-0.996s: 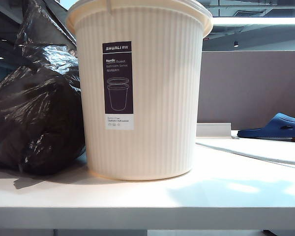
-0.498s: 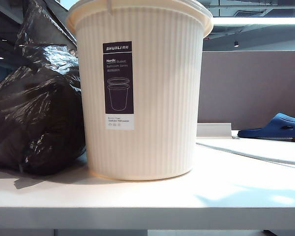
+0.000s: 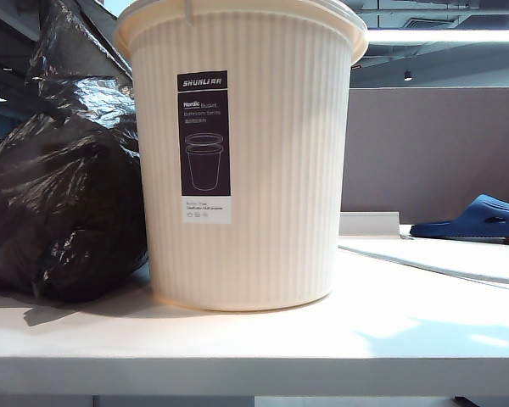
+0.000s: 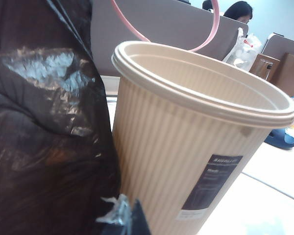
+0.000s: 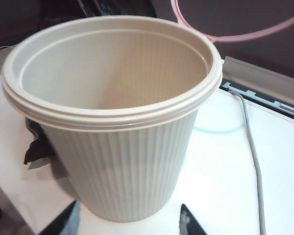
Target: Open the ring lid of the trash can, pull out the black garbage bag inside, and place it on the table.
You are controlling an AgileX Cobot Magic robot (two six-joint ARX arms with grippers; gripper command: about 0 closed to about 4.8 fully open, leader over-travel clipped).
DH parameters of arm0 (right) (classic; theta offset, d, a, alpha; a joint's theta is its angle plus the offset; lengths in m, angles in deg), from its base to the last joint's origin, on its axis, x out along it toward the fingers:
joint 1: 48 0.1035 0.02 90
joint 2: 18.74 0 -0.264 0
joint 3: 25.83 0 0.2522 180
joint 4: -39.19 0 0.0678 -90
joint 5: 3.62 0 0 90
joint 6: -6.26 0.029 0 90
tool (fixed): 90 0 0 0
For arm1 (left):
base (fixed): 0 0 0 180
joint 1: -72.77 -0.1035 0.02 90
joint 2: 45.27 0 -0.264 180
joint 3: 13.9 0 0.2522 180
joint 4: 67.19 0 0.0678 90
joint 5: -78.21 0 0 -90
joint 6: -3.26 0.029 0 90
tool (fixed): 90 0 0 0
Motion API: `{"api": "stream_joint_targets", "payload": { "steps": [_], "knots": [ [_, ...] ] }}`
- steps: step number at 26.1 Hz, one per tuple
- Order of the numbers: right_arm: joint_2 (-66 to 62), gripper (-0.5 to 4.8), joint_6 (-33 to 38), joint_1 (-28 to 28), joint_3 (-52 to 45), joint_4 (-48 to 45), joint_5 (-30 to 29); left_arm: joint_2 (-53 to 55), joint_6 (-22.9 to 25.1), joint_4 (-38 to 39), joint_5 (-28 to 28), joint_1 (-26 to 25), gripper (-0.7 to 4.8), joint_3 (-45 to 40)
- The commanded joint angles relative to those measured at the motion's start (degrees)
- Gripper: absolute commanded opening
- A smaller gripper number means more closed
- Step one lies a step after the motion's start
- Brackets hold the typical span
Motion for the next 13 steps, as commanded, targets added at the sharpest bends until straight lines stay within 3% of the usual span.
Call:
{"api": "stream_joint_targets", "payload": {
  "steps": [1,13],
  "knots": [
    [0.00,2.50,0.20,0.07,-2.23,-5.20,0.20,-0.04,0.22,-3.32,0.15,0.07,-0.06,-1.38],
    [-0.66,2.50,0.20,0.07,-10.01,-18.18,0.33,-0.02,-1.77,-9.86,5.75,0.09,-0.06,-8.74]
  ]
}}
